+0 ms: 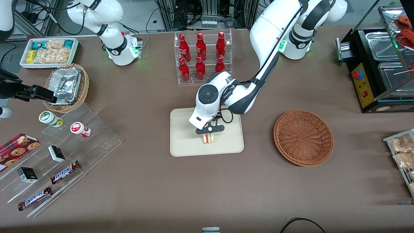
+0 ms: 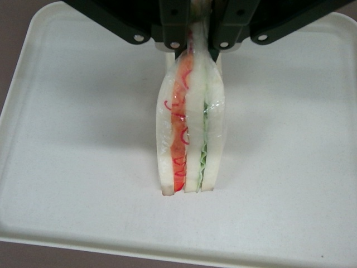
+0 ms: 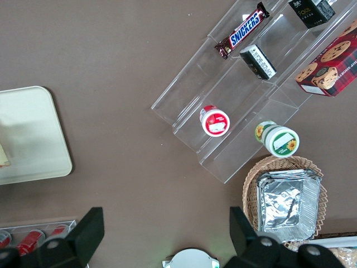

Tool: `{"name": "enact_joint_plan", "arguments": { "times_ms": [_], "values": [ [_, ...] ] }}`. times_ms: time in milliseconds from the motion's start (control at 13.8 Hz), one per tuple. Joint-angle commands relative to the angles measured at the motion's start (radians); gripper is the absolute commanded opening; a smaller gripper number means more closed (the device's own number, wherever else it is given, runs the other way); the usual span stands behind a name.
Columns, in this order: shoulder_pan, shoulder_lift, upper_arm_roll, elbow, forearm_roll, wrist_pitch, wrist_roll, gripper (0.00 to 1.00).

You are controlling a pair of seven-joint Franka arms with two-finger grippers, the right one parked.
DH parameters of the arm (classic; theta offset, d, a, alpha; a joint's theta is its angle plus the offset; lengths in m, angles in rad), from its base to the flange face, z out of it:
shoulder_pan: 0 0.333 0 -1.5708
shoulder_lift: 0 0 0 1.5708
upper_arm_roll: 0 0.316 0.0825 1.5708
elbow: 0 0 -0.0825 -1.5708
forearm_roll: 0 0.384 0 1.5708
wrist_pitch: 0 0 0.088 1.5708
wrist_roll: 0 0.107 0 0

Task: Place sandwich from basket to tray
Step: 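Lower the sandwich onto the tray and open the left gripper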

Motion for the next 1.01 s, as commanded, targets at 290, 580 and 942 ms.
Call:
{"name": "enact_joint_plan", "arguments": {
  "times_ms": [290, 580, 942],
  "values": [
    [-0.017, 0.036, 0.012, 0.044, -0.007, 0.012, -0.048, 0.15],
    [-0.017, 0.034, 0.012, 0.044, -0.009, 0.012, -0.047, 1.0],
    [-0.009, -0.026, 0.012, 0.047, -0.012, -0.025, -0.044, 1.0]
  ]
}}
